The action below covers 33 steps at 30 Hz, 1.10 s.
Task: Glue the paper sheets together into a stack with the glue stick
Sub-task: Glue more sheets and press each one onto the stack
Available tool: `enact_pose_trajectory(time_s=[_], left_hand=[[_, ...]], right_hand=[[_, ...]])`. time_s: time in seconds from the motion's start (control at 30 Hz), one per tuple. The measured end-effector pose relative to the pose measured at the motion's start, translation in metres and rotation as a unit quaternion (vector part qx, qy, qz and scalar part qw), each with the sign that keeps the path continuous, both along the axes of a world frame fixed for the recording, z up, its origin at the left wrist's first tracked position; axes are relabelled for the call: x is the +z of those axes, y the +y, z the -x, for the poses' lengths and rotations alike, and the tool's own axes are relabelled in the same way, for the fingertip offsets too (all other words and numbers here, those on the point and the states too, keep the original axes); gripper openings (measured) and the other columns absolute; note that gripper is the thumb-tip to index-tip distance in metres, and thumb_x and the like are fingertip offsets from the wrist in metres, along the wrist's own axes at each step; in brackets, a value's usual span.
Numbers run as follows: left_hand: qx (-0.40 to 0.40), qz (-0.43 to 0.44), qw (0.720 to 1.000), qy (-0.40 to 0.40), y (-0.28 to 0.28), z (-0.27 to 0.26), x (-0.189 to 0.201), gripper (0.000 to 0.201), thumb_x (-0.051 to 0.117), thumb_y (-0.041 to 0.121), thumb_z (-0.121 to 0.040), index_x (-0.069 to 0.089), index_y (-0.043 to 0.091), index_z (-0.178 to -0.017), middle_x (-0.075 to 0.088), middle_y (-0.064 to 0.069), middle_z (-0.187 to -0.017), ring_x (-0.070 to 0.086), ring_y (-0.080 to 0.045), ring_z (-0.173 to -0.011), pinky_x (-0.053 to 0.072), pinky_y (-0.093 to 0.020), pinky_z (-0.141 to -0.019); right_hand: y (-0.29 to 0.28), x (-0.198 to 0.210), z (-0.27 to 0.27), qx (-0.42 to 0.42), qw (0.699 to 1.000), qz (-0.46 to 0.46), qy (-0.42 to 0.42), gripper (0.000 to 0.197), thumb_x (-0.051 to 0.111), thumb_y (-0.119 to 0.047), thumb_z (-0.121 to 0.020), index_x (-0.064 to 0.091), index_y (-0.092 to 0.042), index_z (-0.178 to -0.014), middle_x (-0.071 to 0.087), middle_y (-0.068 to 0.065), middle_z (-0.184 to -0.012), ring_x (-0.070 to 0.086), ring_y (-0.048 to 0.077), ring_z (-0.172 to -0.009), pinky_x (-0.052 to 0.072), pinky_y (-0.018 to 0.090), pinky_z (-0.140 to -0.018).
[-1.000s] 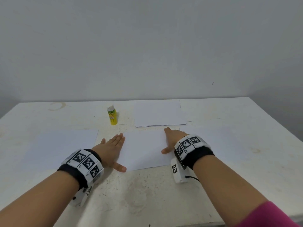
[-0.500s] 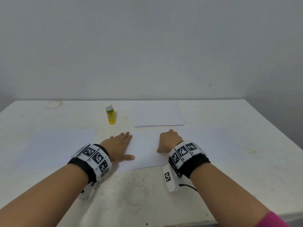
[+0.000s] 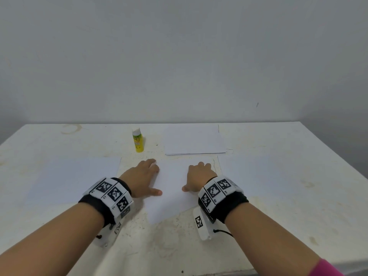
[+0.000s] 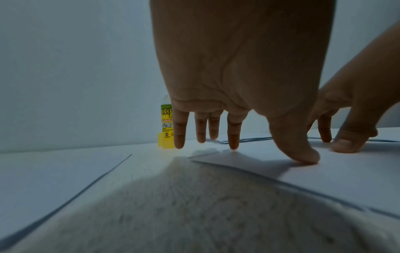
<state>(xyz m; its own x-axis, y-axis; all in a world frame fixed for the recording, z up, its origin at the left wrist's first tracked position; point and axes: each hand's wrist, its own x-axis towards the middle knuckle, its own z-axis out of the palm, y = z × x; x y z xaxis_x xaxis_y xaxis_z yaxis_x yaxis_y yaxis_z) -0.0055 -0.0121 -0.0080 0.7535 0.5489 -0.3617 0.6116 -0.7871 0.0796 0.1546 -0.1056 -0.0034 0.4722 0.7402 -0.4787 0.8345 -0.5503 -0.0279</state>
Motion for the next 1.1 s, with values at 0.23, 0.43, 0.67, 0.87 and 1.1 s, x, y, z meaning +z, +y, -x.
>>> enact_pose_trajectory(time_s=[0.23,0.43,0.67,0.87,1.1], left_hand=[[0.040,0.065,0.996,-0.047,-0.001,0.004,-0.004,0.089,0.050,0.059,-0.089,0.004,0.017,-0.152,0.015,-0.004,-0.159,0.024,-0.021,-0.142,0.028,-0.037,-0.113],[0.045,0.061,0.997,-0.035,0.004,0.001,-0.001,0.101,0.045,0.075,-0.081,0.005,0.016,-0.153,0.006,-0.004,-0.161,0.010,-0.020,-0.147,0.019,-0.037,-0.117],[0.037,0.043,0.998,0.016,0.008,-0.006,0.001,0.097,0.044,0.066,-0.088,-0.003,0.012,-0.153,-0.009,-0.006,-0.161,-0.005,-0.019,-0.149,0.007,-0.040,-0.121],[0.010,0.092,0.993,0.080,0.009,-0.004,0.006,0.164,0.025,0.104,-0.023,-0.014,0.009,-0.151,-0.021,-0.006,-0.159,-0.012,-0.020,-0.148,0.003,-0.039,-0.120],[-0.010,0.089,0.992,0.091,0.013,-0.003,-0.002,0.167,0.032,0.103,-0.021,-0.018,0.009,-0.150,-0.027,-0.006,-0.157,-0.022,-0.022,-0.145,0.000,-0.049,-0.119]], right_hand=[[0.000,-0.002,-0.004,-0.033,0.999,0.000,-0.010,0.066,0.057,-0.049,-0.089,0.036,-0.008,-0.137,0.035,0.014,-0.138,0.032,0.034,-0.129,0.039,0.045,-0.100],[0.003,-0.008,-0.006,-0.065,0.998,-0.018,-0.002,0.073,0.059,-0.054,-0.085,0.033,-0.011,-0.139,0.033,0.014,-0.138,0.033,0.034,-0.127,0.041,0.046,-0.099],[0.009,-0.011,-0.009,-0.089,0.996,-0.022,-0.007,0.078,0.057,-0.061,-0.083,0.033,-0.011,-0.138,0.032,0.015,-0.138,0.037,0.035,-0.122,0.041,0.042,-0.097],[0.007,-0.009,-0.012,-0.089,0.996,-0.028,0.001,0.079,0.059,-0.058,-0.084,0.029,-0.012,-0.140,0.028,0.015,-0.140,0.034,0.035,-0.126,0.041,0.045,-0.096],[0.007,-0.009,-0.009,-0.085,0.996,-0.023,-0.006,0.078,0.057,-0.057,-0.085,0.029,-0.011,-0.141,0.028,0.014,-0.141,0.031,0.032,-0.129,0.041,0.048,-0.096]])
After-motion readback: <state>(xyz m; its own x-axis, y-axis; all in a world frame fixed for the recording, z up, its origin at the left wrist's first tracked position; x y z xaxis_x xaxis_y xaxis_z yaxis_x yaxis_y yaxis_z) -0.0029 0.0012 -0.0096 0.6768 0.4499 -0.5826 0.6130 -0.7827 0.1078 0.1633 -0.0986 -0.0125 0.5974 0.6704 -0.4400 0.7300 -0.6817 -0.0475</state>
